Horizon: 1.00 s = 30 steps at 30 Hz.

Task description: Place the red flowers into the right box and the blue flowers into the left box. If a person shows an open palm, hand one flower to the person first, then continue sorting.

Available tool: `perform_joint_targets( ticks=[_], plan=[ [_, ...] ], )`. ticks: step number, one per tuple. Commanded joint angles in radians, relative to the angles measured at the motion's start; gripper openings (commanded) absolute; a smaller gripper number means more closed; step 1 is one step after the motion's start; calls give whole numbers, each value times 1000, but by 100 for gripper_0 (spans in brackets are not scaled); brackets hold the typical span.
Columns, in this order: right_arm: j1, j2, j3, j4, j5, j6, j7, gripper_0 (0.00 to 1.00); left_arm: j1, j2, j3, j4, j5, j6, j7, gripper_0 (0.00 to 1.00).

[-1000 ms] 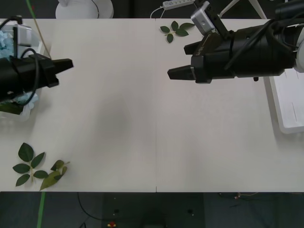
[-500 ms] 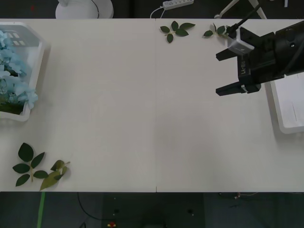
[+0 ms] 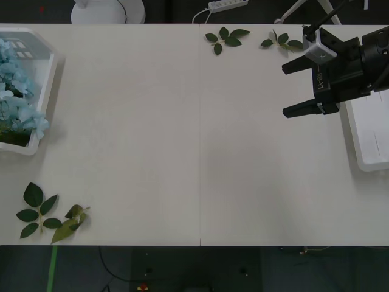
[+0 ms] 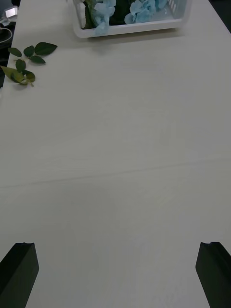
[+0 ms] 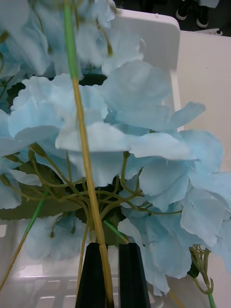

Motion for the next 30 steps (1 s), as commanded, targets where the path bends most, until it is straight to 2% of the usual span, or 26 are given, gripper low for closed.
perform_joint_targets(
  ticks=[1, 3, 4, 5, 6, 8, 11, 14, 17, 21, 26, 30],
  plan=[
    [-44, 16, -18, -3, -36, -48, -8, 97, -9, 60, 27, 2, -34, -5, -33, 36],
    [-47, 18, -18, -3, -37, -51, -8, 97, -1, 61, 29, 2, -25, -17, -39, 62],
    [-49, 19, -18, -3, -39, -51, -8, 97, 5, 60, 27, 2, -11, -24, -43, 71],
    [-49, 19, -18, -5, -40, -51, -8, 97, 7, 60, 29, 2, -1, -27, -45, 76],
    [-49, 19, -18, -9, -42, -50, -8, 97, 11, 60, 27, 2, 18, -28, -49, 87],
    [-49, 21, -18, -14, -42, -50, -8, 97, 16, 60, 27, -1, 56, -28, -62, 100],
    [-49, 21, -18, -25, -42, -50, -8, 97, 36, 60, 29, -24, 128, -28, -108, 100],
    [-49, 21, -18, -25, -42, -50, -8, 97, 105, 60, 64, -65, 226, -27, -184, 100],
    [-49, 21, -18, -25, -42, -50, -8, 100, 251, 60, 167, -163, 291, 4, -253, 100],
    [-49, 21, -18, -25, -42, -50, -8, 100, 429, 60, 329, -286, 280, 88, -306, 100],
    [-49, 21, -18, -25, -42, -50, -8, 100, 699, 60, 665, -508, 183, 246, -345, 100],
    [-49, 21, -18, -25, -42, -50, -8, 100, 858, 60, 846, -619, 179, 368, -345, 100]
  ],
)
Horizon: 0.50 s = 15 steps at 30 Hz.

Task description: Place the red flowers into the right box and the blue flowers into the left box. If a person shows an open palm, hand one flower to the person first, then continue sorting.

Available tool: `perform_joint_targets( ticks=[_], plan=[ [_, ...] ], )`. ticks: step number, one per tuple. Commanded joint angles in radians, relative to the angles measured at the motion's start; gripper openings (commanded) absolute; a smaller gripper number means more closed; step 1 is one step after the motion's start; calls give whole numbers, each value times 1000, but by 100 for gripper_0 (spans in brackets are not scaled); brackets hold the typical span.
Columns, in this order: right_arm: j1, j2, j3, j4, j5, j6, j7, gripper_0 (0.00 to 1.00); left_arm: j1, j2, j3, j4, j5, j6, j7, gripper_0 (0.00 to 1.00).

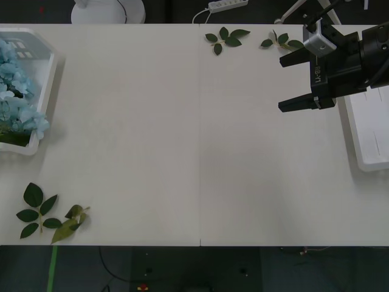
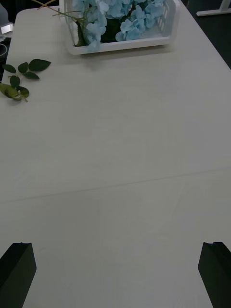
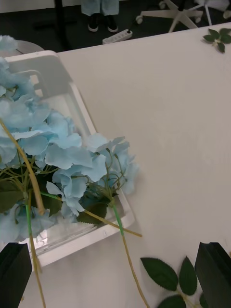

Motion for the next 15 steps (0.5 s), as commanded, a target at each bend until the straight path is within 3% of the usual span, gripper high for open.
perform_joint_targets(
  ticks=[1, 4, 6, 11, 15],
  plan=[
    [-47, 17, -18, -23, -12, -8, -8, 100, 198, 59, 198, -136, 22, 133, -38, 100],
    [-47, 17, -18, -23, -12, -8, -8, 100, 267, 59, 216, -204, 127, 193, -38, 100],
    [-47, 17, -18, -23, -12, -8, -8, 100, 261, 56, 195, -270, 161, 191, -38, 100],
    [-47, 17, -18, -23, -12, -8, -8, 100, 124, 13, 26, -455, 68, -31, -13, 100],
    [-47, 17, -18, -23, -12, -8, -8, 100, -44, -57, -206, -570, -40, -246, 107, 100]
  ],
)
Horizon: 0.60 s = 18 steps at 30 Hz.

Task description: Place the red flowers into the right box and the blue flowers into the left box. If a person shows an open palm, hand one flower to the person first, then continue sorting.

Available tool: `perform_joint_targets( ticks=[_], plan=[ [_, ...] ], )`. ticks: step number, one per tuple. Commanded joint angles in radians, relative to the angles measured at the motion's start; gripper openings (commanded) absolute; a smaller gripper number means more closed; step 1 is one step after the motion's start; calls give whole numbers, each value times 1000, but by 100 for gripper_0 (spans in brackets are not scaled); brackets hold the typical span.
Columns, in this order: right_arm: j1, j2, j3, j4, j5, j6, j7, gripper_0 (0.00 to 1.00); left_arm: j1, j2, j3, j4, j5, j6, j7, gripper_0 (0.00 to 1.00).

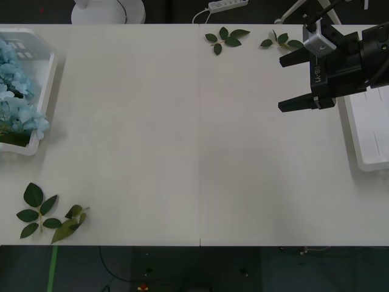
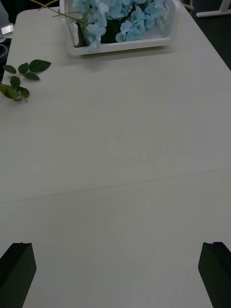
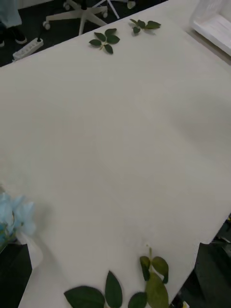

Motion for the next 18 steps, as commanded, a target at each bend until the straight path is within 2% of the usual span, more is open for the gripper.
perform_joint_targets(
  ticks=[1, 5, 12, 18],
  plan=[
    [-47, 17, -18, -22, -12, -8, -8, 100, -242, -83, -267, -104, -97, -159, 134, 100],
    [-47, 17, -18, -22, -12, -8, -8, 100, -394, -137, -414, -104, -155, -157, 198, 100],
    [-47, 17, -18, -22, -12, -8, -8, 100, -611, -233, -622, -110, -204, -76, 289, 100],
    [-47, 17, -18, -22, -12, -8, -8, 100, -653, -305, -650, -107, -201, -56, 287, 100]
  ],
)
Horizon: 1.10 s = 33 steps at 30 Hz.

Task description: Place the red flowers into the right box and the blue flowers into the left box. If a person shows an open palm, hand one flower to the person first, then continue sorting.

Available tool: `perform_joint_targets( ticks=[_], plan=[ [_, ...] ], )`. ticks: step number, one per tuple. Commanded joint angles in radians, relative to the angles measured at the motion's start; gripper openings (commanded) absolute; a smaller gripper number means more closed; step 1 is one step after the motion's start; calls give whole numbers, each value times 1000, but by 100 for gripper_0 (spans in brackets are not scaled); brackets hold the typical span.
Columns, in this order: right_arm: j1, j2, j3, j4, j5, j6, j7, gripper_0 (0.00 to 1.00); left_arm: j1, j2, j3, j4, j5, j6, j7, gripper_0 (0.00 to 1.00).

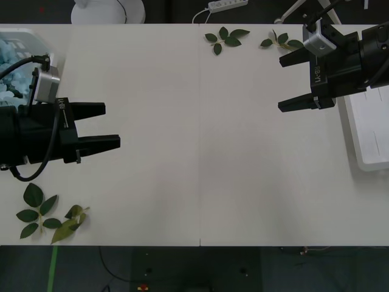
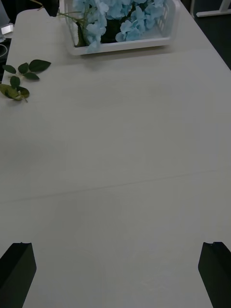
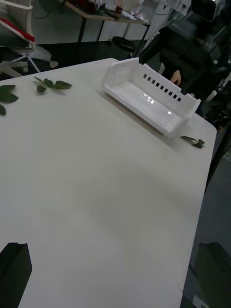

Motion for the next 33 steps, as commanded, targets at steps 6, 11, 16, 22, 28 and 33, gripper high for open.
perform_joint_targets(
  ticks=[6, 11, 16, 22, 28, 33],
  plan=[
    [-46, 17, -18, -22, -12, -7, -8, 100, -42, -38, 20, 16, 101, 114, 21, 100],
    [-46, 17, -18, -22, -12, -7, -8, 100, -41, 40, 12, 76, 271, 210, -137, 100],
    [-46, 17, -18, -22, -12, -7, -8, 100, -41, 54, 12, 100, 338, 273, -230, 100],
    [-46, 17, -18, -22, -12, -7, -8, 100, -41, 54, 12, 97, 346, 264, -249, 100],
    [-46, 17, -18, -22, -12, -7, -8, 100, -36, 54, 12, 97, 346, 264, -249, 100],
    [-46, 17, -18, -22, -12, -7, -8, 100, -36, 54, 12, 97, 346, 264, -249, 100]
  ],
)
